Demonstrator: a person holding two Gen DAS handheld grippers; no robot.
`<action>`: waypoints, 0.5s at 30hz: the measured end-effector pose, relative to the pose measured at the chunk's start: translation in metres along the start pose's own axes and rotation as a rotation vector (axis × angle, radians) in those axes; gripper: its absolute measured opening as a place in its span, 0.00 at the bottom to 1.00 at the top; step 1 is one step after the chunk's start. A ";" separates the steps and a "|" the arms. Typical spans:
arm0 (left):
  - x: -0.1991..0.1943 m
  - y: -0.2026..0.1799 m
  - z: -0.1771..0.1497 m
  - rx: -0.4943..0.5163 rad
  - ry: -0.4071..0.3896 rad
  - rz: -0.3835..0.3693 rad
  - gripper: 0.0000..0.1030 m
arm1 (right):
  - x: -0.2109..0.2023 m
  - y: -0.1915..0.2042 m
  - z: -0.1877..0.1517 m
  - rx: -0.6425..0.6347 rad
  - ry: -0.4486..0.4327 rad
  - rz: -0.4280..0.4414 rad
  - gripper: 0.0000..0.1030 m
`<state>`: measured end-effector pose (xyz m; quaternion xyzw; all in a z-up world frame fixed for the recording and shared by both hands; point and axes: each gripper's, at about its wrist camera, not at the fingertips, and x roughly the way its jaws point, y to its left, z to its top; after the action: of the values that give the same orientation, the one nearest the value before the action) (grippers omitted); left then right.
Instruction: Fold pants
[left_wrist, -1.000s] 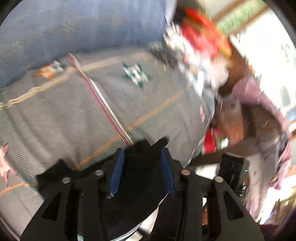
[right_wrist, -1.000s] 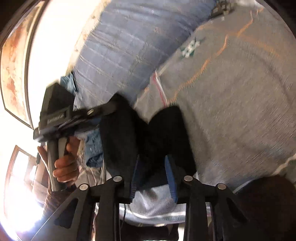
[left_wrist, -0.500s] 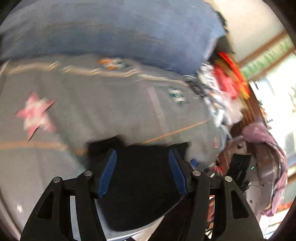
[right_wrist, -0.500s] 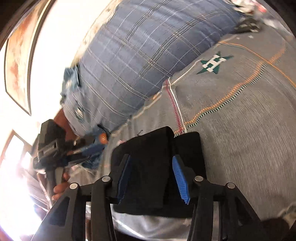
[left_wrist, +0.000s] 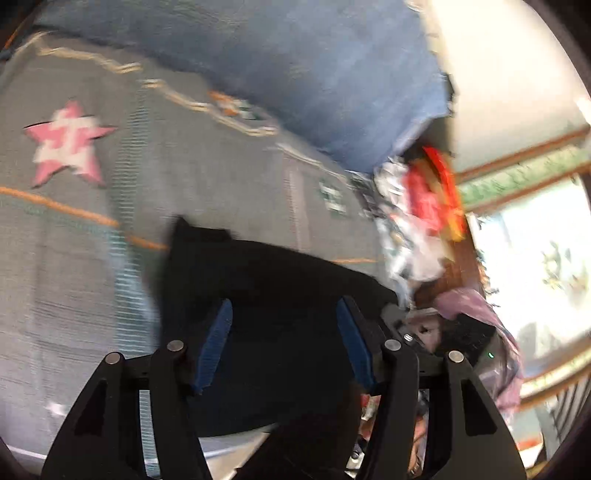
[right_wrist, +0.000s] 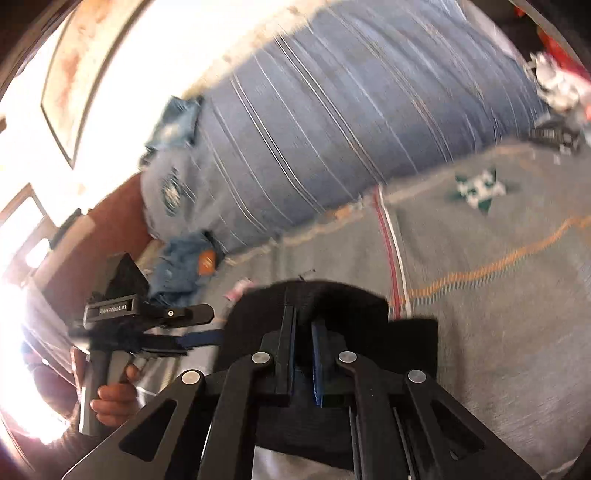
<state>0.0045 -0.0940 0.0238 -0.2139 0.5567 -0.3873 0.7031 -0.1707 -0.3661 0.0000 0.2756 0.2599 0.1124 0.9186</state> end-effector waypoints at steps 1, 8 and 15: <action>0.004 -0.006 -0.001 0.019 -0.003 0.041 0.56 | -0.006 0.000 0.002 -0.003 -0.007 -0.001 0.06; 0.037 0.008 -0.005 0.025 0.015 0.188 0.56 | 0.029 -0.072 -0.022 0.213 0.139 -0.105 0.07; -0.022 0.030 0.009 -0.053 -0.118 0.159 0.56 | -0.012 -0.064 -0.003 0.201 0.039 -0.065 0.33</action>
<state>0.0205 -0.0599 0.0175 -0.2099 0.5397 -0.3023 0.7572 -0.1782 -0.4213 -0.0336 0.3556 0.2964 0.0610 0.8843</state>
